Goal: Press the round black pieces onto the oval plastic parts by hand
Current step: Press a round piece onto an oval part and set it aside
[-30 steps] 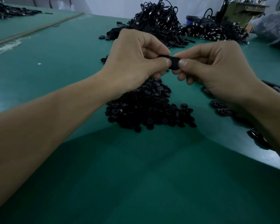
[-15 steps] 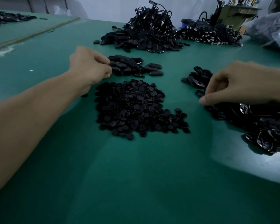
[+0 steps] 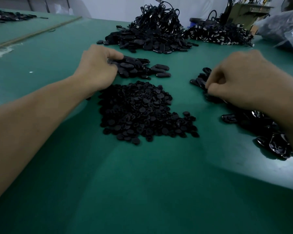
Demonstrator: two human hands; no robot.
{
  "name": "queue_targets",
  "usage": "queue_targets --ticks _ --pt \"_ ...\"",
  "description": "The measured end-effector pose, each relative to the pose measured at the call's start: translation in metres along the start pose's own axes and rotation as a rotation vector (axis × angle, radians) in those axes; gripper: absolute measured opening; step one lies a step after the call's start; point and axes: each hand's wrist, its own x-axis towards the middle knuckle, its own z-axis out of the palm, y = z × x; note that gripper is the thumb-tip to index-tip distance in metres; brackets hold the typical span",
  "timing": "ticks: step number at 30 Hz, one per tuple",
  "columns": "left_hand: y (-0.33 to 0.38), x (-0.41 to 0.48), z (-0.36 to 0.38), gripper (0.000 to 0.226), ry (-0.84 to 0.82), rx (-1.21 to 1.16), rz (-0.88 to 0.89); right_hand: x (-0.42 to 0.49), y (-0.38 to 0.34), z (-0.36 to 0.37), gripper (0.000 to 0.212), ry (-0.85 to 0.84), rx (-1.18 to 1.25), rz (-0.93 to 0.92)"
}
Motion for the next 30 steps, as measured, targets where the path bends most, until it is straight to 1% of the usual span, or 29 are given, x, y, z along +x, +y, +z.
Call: queue_targets --ticks 2,3,4,6,9,10,12,15,16,18,20,23,25,28,30 --pt "0.001 -0.002 0.000 0.040 0.027 0.047 0.030 0.000 -0.003 0.003 0.015 0.135 0.162 -0.041" --pt "0.001 -0.002 0.001 0.040 0.022 0.064 0.042 0.000 -0.004 0.006 0.017 0.159 0.266 -0.044" --pt "0.001 -0.003 0.001 0.041 0.005 0.080 0.054 0.000 -0.004 0.010 0.020 0.146 0.384 -0.036" --pt "0.000 -0.004 0.001 0.043 -0.054 0.095 0.075 0.002 -0.005 0.016 0.023 0.059 0.623 -0.004" --pt "0.001 -0.007 0.002 0.046 -0.155 0.051 0.101 0.003 -0.005 0.020 0.027 -0.017 0.836 0.007" --pt "0.002 -0.007 0.002 0.047 -0.156 0.043 0.117 0.003 -0.005 0.021 0.027 -0.030 0.889 0.005" --pt "0.004 -0.007 0.002 0.043 -0.100 0.038 0.169 0.003 -0.006 0.022 0.023 -0.057 1.014 0.014" --pt "0.014 -0.013 0.002 0.025 0.005 -0.020 0.265 0.004 -0.007 0.024 0.018 -0.081 1.182 0.038" --pt "0.019 -0.018 0.002 0.018 0.003 -0.058 0.303 0.004 -0.009 0.024 0.018 -0.088 1.213 0.036" --pt "0.031 -0.029 0.003 0.009 -0.054 -0.137 0.363 0.003 -0.013 0.024 0.018 -0.100 1.245 0.015" --pt "0.042 -0.041 0.005 0.012 -0.141 -0.195 0.397 0.001 -0.017 0.023 0.019 -0.097 1.247 -0.024" --pt "0.054 -0.054 0.007 0.011 -0.228 -0.230 0.443 -0.002 -0.022 0.021 0.023 -0.039 1.132 -0.122" --pt "0.055 -0.056 0.008 0.005 -0.268 -0.274 0.415 -0.003 -0.024 0.020 0.023 0.005 1.052 -0.169" --pt "0.053 -0.057 0.008 0.017 -0.304 -0.299 0.361 -0.004 -0.027 0.018 0.020 0.048 1.080 -0.155" --pt "0.053 -0.058 0.008 0.023 -0.342 -0.295 0.373 -0.004 -0.028 0.017 0.024 0.085 1.145 -0.131"
